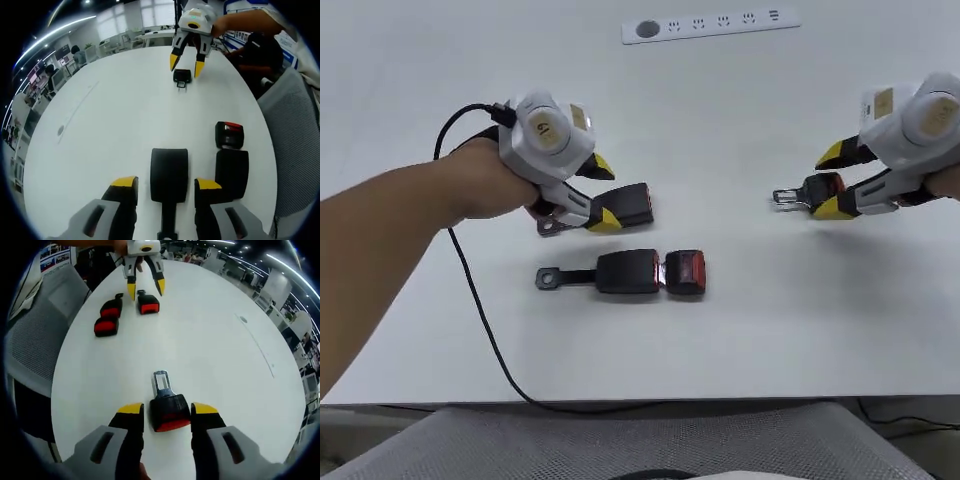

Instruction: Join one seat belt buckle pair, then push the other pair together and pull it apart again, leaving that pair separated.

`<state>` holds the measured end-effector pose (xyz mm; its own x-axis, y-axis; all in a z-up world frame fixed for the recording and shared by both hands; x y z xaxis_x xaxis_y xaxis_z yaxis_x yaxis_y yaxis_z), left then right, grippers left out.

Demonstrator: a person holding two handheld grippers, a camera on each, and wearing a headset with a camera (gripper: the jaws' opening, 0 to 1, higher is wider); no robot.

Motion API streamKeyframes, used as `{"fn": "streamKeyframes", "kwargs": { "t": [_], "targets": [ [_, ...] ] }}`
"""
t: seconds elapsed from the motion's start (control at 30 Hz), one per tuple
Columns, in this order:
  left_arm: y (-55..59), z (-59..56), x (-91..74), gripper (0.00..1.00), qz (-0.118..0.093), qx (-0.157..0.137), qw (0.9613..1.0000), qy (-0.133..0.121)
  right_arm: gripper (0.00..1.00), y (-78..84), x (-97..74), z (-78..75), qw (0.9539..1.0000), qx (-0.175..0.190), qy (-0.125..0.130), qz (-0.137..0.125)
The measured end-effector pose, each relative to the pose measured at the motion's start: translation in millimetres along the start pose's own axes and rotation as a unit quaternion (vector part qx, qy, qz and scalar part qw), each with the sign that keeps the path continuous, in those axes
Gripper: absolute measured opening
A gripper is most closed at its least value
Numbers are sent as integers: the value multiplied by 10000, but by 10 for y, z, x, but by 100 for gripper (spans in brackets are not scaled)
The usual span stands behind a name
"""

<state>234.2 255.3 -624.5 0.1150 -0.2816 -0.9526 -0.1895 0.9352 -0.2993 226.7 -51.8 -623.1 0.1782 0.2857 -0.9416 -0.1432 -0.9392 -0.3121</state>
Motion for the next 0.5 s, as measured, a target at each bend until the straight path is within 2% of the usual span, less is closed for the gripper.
{"fn": "streamKeyframes", "kwargs": {
  "t": [0.03,0.13,0.3,0.4,0.5],
  "targets": [
    [-9,-9,-4,47,19,22,10000,21,35,13,14,14,10000,-6,-75,16],
    [-20,-36,21,45,57,85,9999,97,35,31,56,-13,10000,-22,-93,11],
    [25,-83,98,36,216,236,9991,274,34,72,141,-89,9998,-62,-175,61],
    [-3,-79,78,33,215,296,9992,177,34,44,138,-67,9997,-130,-183,67],
    [13,-64,105,33,253,353,9989,195,34,18,147,-47,9996,-183,-222,45]
  ]
}}
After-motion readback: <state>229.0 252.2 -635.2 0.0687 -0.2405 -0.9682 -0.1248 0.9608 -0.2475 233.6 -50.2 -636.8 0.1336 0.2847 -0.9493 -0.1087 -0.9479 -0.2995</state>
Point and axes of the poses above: the centre of the closed fingertips' face, and the gripper's own axes: x roughly forward along the fingers, z roughly to its left, y roughly out of its underside, the point moved 6 cm from there along -x, roughly backward along the fingers, and after that the axes turned 14 degrees about z, right-handed, at the moved point
